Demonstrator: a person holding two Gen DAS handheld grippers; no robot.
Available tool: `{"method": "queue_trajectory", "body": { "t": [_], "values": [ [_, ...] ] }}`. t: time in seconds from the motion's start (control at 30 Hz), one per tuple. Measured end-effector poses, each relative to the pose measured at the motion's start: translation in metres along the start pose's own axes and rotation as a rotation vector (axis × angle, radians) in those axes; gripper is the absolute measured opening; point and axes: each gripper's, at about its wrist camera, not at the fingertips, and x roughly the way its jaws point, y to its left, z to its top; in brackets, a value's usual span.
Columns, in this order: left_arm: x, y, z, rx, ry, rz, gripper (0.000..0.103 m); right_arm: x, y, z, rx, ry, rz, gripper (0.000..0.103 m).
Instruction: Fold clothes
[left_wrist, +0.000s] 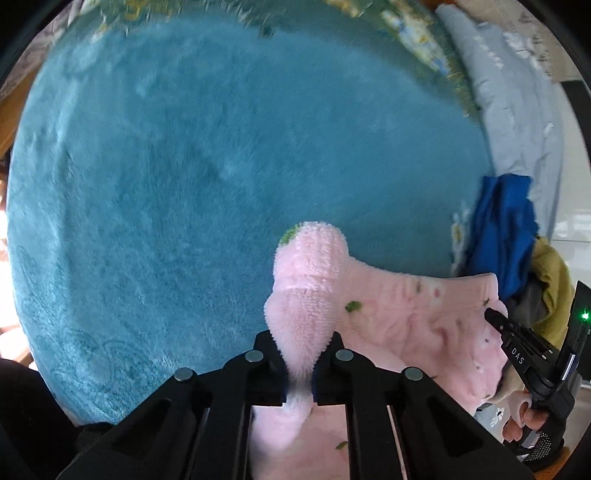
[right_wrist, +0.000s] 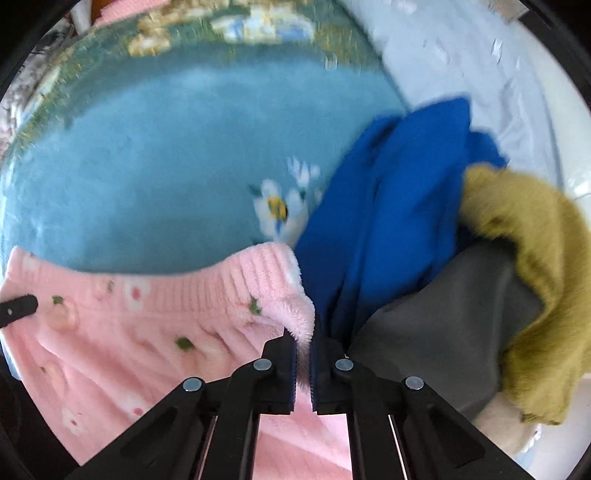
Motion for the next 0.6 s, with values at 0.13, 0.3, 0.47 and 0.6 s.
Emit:
{"method": "queue_trajectory", "body": {
  "t": [0.13, 0.3, 0.47, 0.6],
  "values": [
    [-0.031, 0.007, -0.003, 0.006, -0.130, -0.077, 0.007, -0.053, -0.004, 0.023, 0.041, -0.163, 0.002, 0.005],
    [-0.049, 0.027, 0.010, -0.047, -0.205, -0.111, 0.006, -0.078, 0.025, 0.072, -0.003, -0.255, 0.000, 0.004],
    [-0.067, 0.046, 0.028, -0.091, -0.267, -0.139, 0.006, -0.066, 0.080, 0.117, -0.046, -0.244, -0.020, 0.004],
    [-0.060, 0.061, 0.050, -0.087, -0.230, -0.123, 0.006, -0.013, 0.104, 0.152, -0.057, -0.168, -0.055, 0.004]
  ]
}}
